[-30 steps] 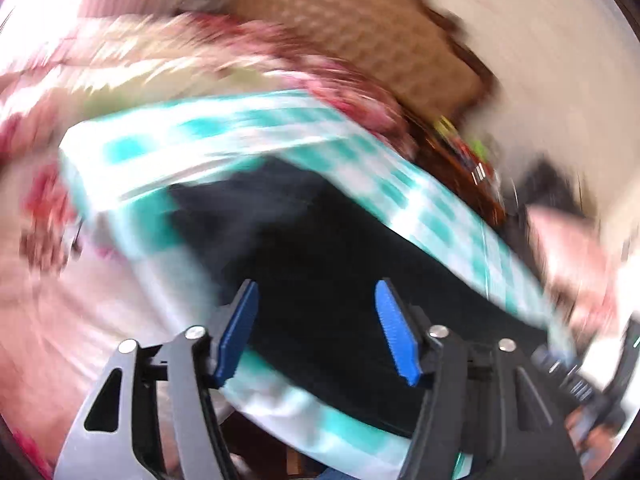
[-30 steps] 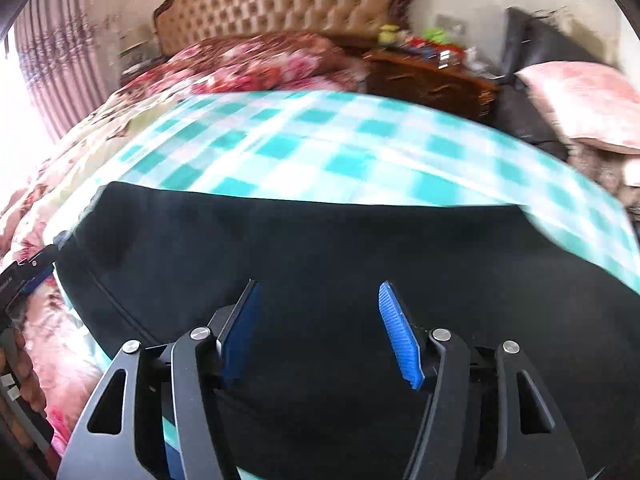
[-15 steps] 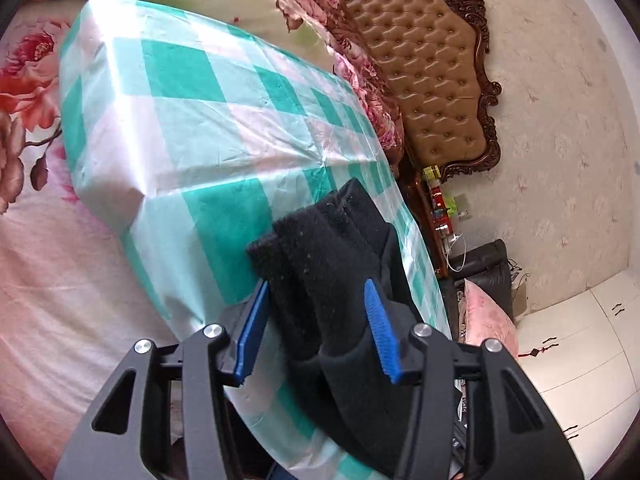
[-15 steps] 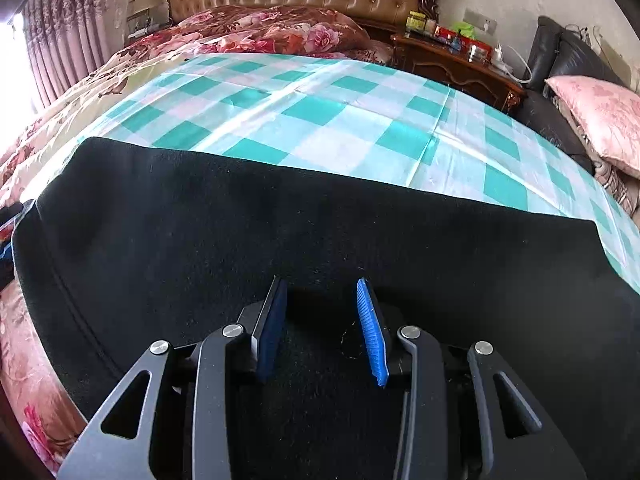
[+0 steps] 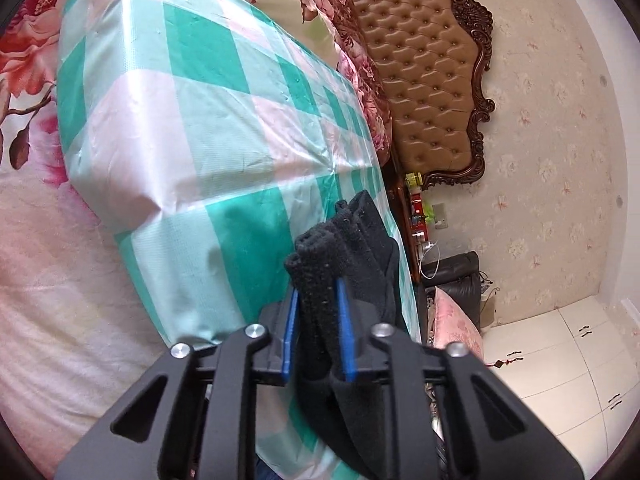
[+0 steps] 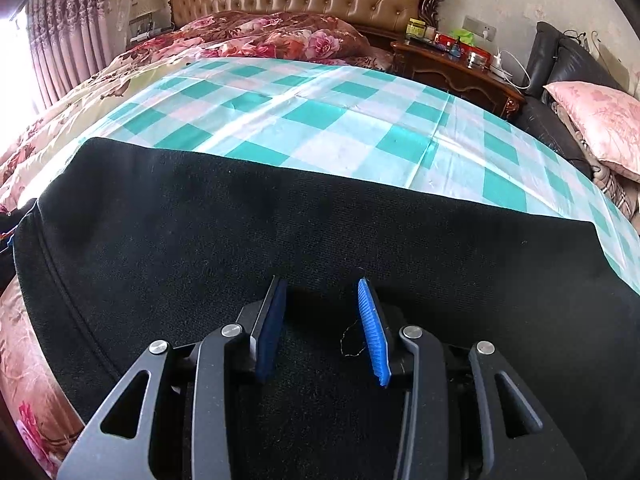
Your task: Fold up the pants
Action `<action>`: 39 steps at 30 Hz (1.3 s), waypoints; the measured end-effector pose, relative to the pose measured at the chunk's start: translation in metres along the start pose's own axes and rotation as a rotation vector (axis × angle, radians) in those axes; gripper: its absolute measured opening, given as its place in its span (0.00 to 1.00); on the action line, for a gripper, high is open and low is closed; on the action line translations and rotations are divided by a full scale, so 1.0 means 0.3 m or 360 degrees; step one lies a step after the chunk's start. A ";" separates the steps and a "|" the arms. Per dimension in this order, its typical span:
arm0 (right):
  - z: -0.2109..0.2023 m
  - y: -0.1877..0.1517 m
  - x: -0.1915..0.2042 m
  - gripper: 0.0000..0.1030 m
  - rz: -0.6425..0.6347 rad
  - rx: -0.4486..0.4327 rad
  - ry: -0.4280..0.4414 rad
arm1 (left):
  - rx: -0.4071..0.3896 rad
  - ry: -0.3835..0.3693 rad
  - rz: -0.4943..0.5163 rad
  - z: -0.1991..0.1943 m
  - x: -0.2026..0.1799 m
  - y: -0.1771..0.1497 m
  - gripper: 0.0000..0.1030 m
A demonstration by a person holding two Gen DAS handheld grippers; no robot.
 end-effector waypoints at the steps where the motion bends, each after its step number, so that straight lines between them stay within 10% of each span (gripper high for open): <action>1: 0.000 0.000 -0.001 0.37 0.0002 0.0001 0.0001 | -0.0005 -0.0014 0.0007 -0.005 -0.006 0.000 0.12; 6: 0.001 0.003 -0.004 0.39 0.0025 0.0010 0.0030 | -0.0058 0.0085 0.0131 -0.030 -0.083 0.004 0.10; 12: -0.053 0.011 -0.077 0.76 0.0327 0.0112 0.0363 | -0.0224 0.0470 0.0912 -0.075 -0.455 -0.098 0.10; 19: -0.211 -0.009 -0.374 0.79 0.0778 0.0084 0.0581 | -0.0354 0.0725 0.2148 0.094 -0.928 -0.639 0.10; 24: -0.291 -0.085 -0.601 0.79 0.1088 0.0049 0.0659 | -0.0156 0.0579 0.2767 0.328 -0.890 -1.203 0.10; 28: -0.284 -0.154 -0.647 0.79 0.1156 0.0110 0.0687 | 0.0019 0.0606 0.2977 0.441 -0.710 -1.427 0.14; 33: -0.263 -0.175 -0.632 0.79 0.1156 0.0181 0.0755 | -0.0228 0.0732 0.3105 0.433 -0.712 -1.419 0.46; 38: -0.258 -0.152 -0.553 0.79 0.1087 0.0233 0.0830 | -0.0032 0.0739 0.3141 0.511 -0.674 -1.431 0.43; 39: -0.254 -0.149 -0.532 0.79 0.1073 0.0255 0.0850 | -0.0028 0.0733 0.3135 0.519 -0.670 -1.429 0.26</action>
Point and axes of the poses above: each gripper's, at about its wrist camera, not at the fingertips, and z roughly the way its jaws point, x to its left, y to its top, the point moved 9 cm from there along z, roughly the way its jaws point
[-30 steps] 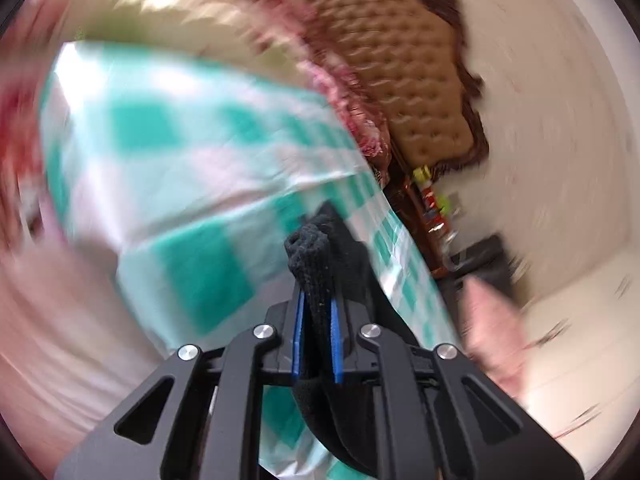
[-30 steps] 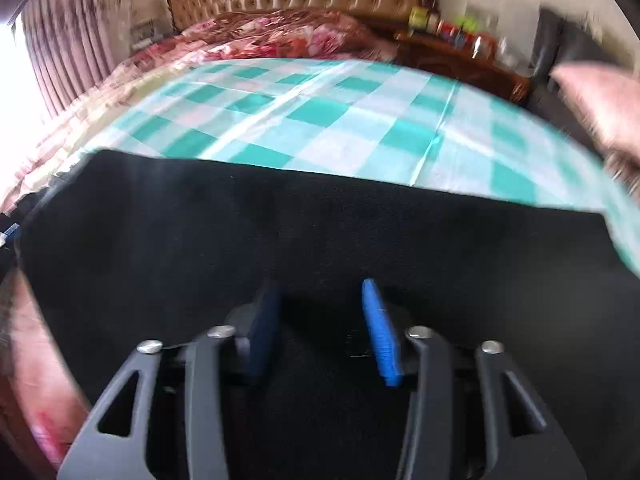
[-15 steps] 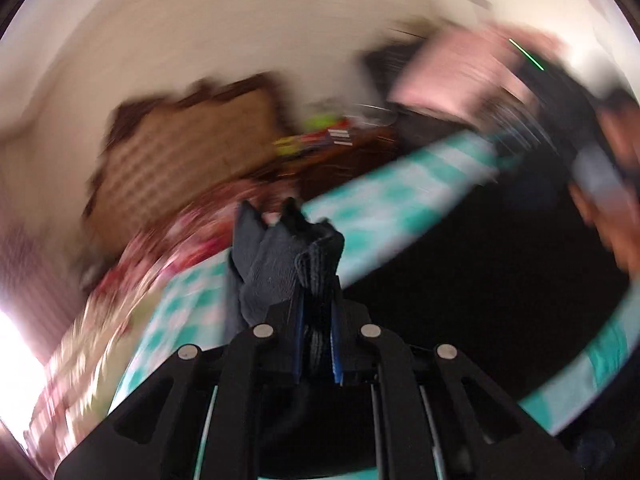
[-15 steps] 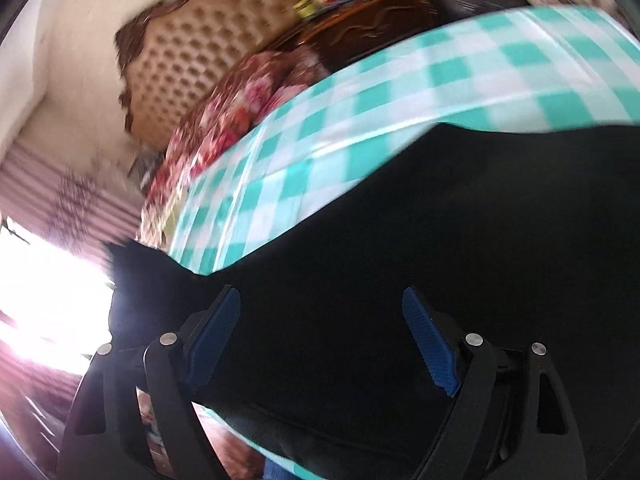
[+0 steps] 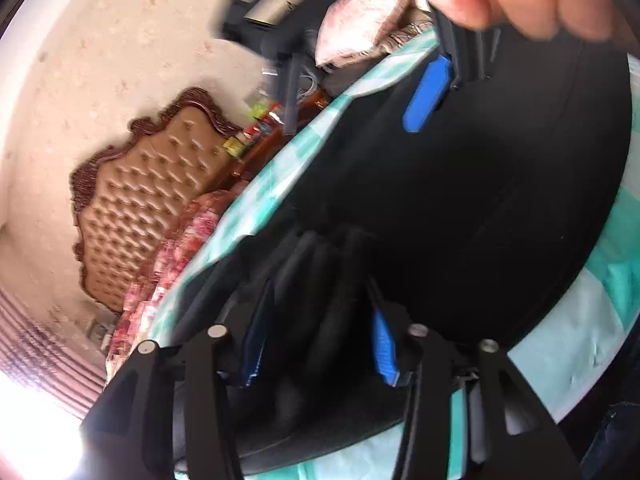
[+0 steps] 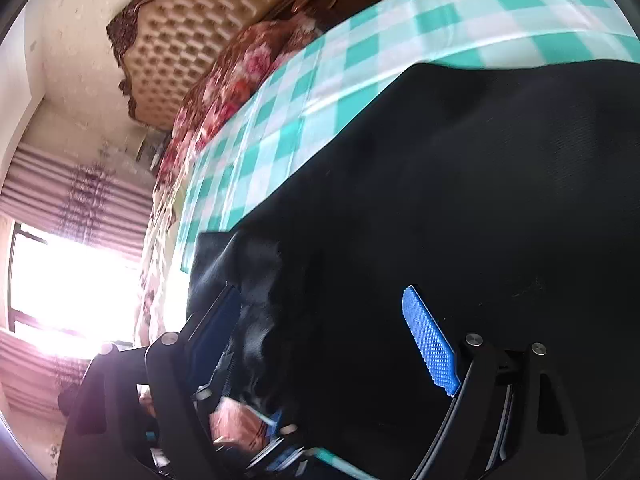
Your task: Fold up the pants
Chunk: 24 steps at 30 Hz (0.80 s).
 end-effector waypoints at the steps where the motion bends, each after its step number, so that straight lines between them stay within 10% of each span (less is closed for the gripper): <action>1: 0.009 -0.008 0.009 0.79 -0.0007 0.0022 0.0005 | -0.0006 0.0020 -0.0019 -0.001 0.008 0.004 0.16; 12: 0.205 -0.060 0.178 0.79 -0.0105 0.0356 0.0095 | -0.0137 0.0032 -0.0251 -0.096 0.110 0.035 0.12; 16: 0.284 -0.033 0.251 0.25 -0.0221 0.0390 0.0125 | -0.0193 0.0089 -0.0261 -0.159 0.128 0.050 0.11; 24: 0.121 0.026 0.131 0.21 -0.0356 0.0117 0.0014 | -0.0302 -0.0066 -0.0156 -0.175 -0.019 0.156 0.11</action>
Point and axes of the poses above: each gripper's, at about its wrist camera, not at the fingertips, and z roughly the way its jaws point, x to its left, y to its top, the point moved 9 cm from there along z, roughly the way its jaws point
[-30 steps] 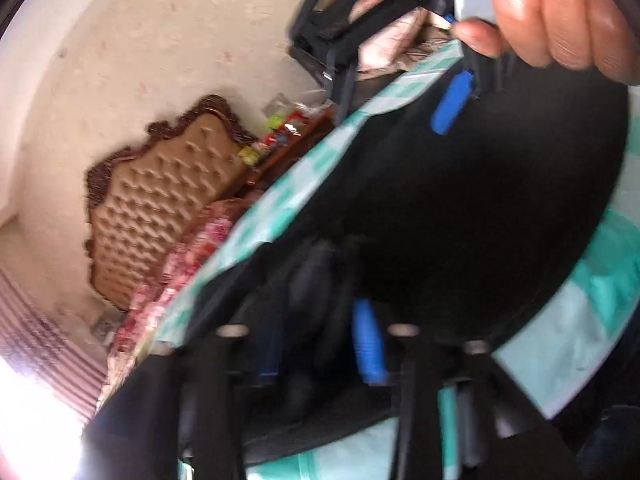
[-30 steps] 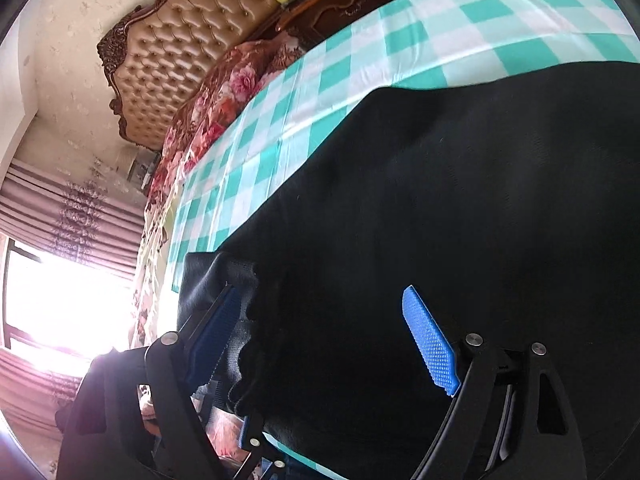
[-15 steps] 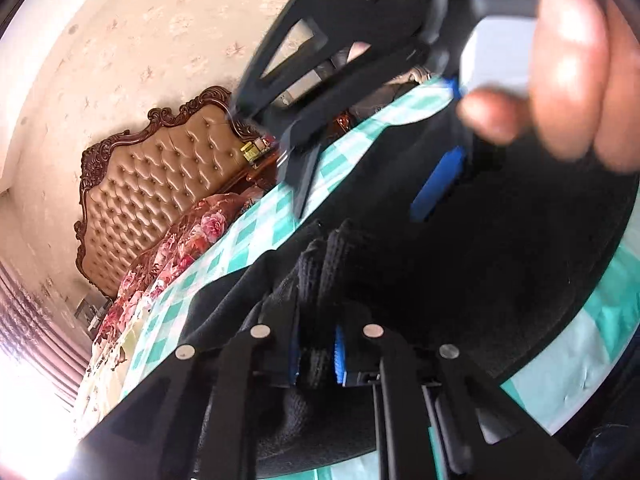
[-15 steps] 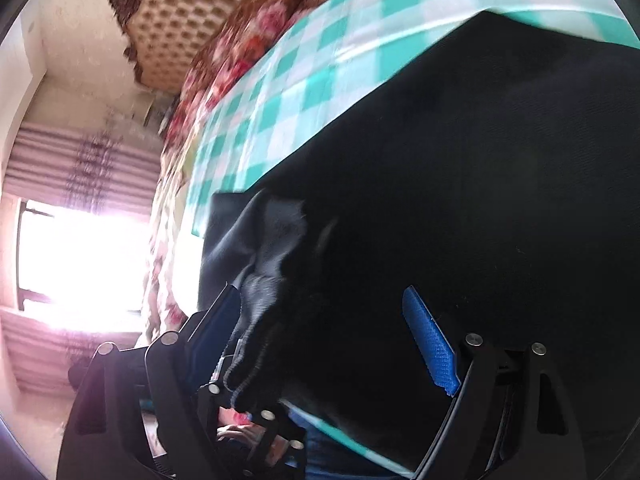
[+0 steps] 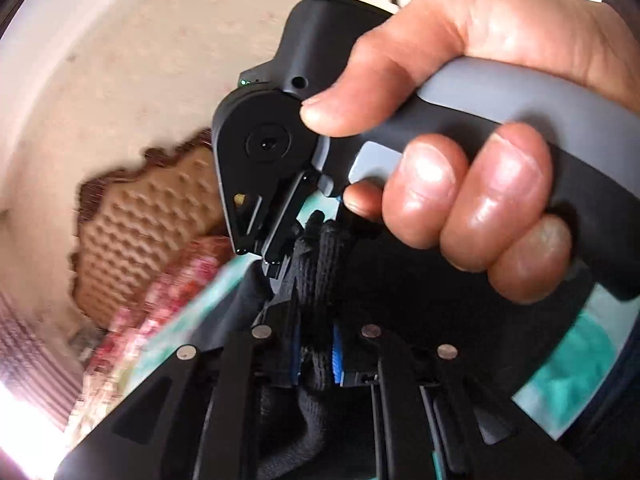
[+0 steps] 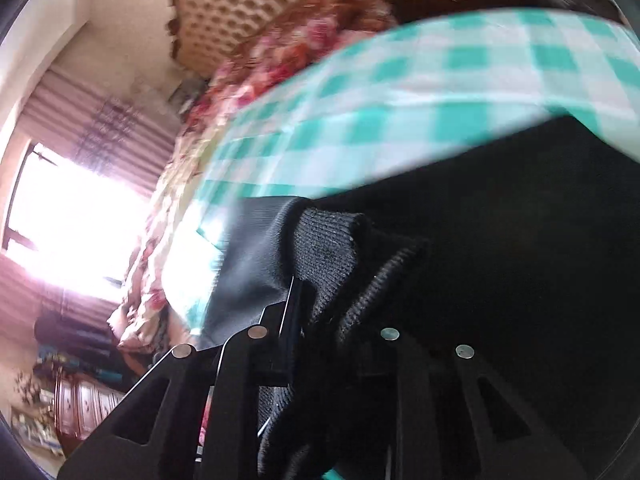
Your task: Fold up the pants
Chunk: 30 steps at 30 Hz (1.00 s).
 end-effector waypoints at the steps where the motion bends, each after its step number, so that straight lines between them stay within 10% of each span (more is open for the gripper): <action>1: 0.024 -0.017 -0.053 0.21 0.0038 0.0027 -0.0035 | 0.0028 -0.0033 0.0026 0.013 -0.030 -0.016 0.11; 9: 0.022 -0.004 -0.155 0.43 0.0166 -0.0075 0.0031 | 0.0051 -0.0019 0.0146 0.028 -0.056 -0.059 0.12; 14: 0.017 0.019 -0.164 0.13 0.0125 -0.0092 0.0030 | 0.0042 0.0029 0.0250 0.044 -0.099 -0.071 0.20; 22: 0.008 0.033 -0.162 0.12 -0.0088 -0.0151 -0.0160 | 0.0062 0.0027 0.0307 0.049 -0.142 -0.081 0.20; 25: -0.014 0.040 -0.168 0.23 -0.0113 -0.0216 -0.0203 | 0.0020 -0.0084 0.0158 -0.012 -0.114 -0.055 0.50; 30: -0.213 0.062 -0.145 0.32 -0.0189 -0.0518 -0.0537 | -0.0059 -0.0290 -0.0330 -0.199 0.069 -0.048 0.41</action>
Point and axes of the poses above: each gripper's, at about its wrist camera, not at the fingertips, and z roughly the way its jaws point, x to its left, y to its top, the point moved 9 cm from there along z, roughly the way its jaws point
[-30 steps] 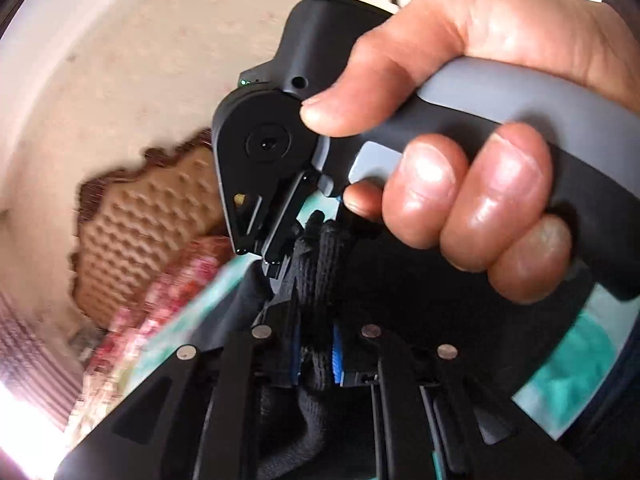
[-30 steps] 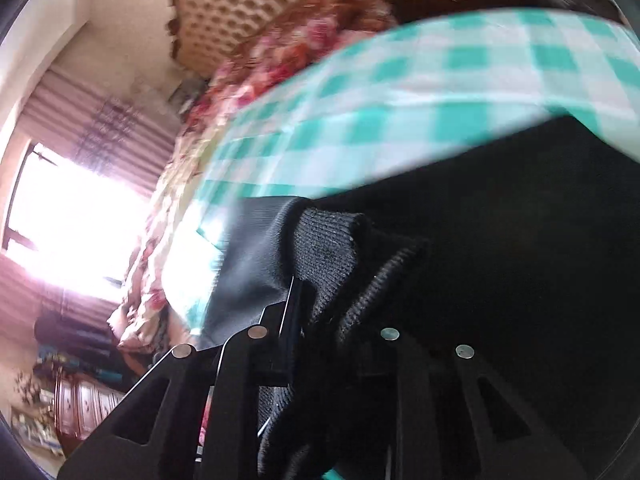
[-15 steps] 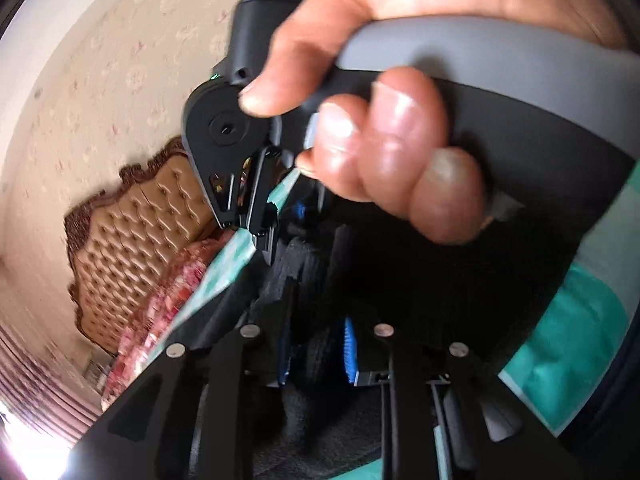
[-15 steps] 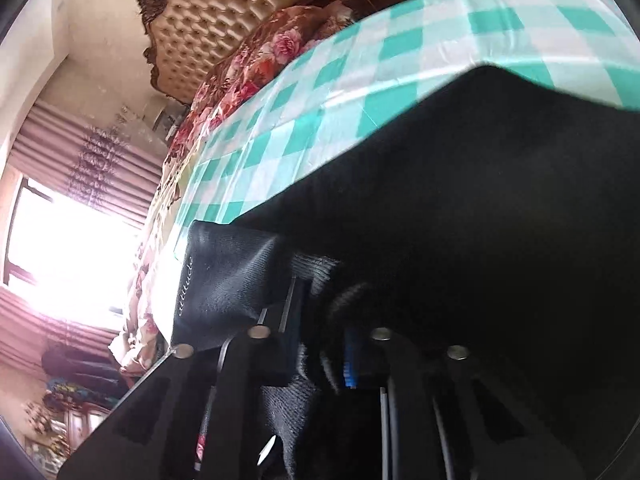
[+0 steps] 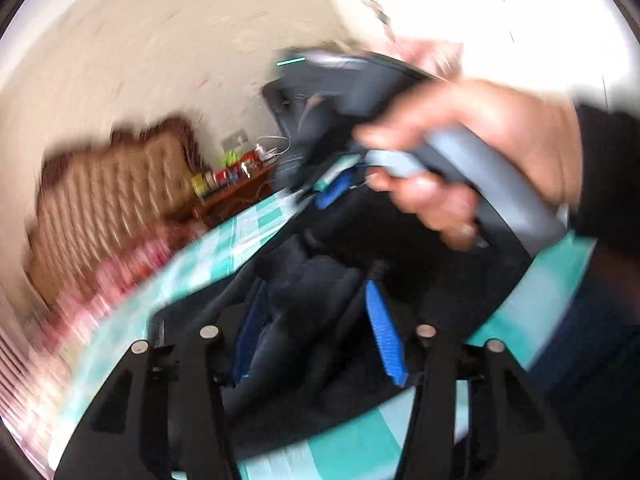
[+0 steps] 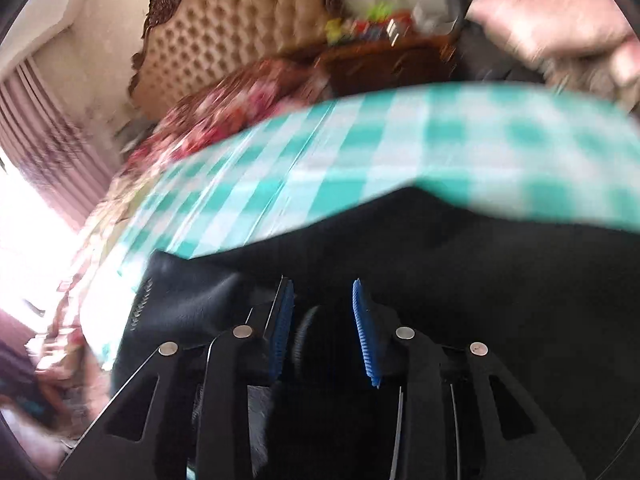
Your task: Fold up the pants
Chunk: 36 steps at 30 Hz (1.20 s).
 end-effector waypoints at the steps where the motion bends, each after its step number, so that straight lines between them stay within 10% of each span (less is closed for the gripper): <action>1: -0.043 -0.004 0.018 0.34 -0.0051 -0.0041 -0.0044 | 0.0020 0.0034 -0.0159 -0.025 0.089 -0.011 0.28; 6: -0.146 -0.138 0.242 0.57 -0.0310 -0.0121 -0.0001 | 0.0247 0.0229 -0.0690 0.028 0.393 -0.167 0.06; 9: -0.063 -0.209 0.277 0.57 -0.0415 -0.0015 -0.0094 | 0.0556 0.0038 -0.0820 0.154 0.421 -0.313 0.06; 16: 0.083 -0.299 0.169 0.62 -0.0257 0.0215 -0.0128 | 0.0434 0.0023 -0.0937 0.150 0.572 -0.101 0.06; 23: 0.077 -0.306 0.169 0.63 -0.0299 0.0200 -0.0163 | 0.0876 -0.0082 -0.1136 0.508 0.635 -0.158 0.09; 26: 0.069 -0.312 0.178 0.63 -0.0313 0.0187 -0.0172 | 0.0880 -0.0061 -0.1140 0.513 0.634 -0.153 0.09; 36: 0.058 -0.322 0.182 0.63 -0.0306 0.0186 -0.0175 | 0.0653 0.0035 -0.1115 0.200 0.649 -0.172 0.52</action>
Point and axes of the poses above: each gripper's, at about its wrist camera, not at the fingertips, and z roughly the way its jaws point, x to its left, y to its top, the point moved 9 cm from there along z, roughly the way its jaws point
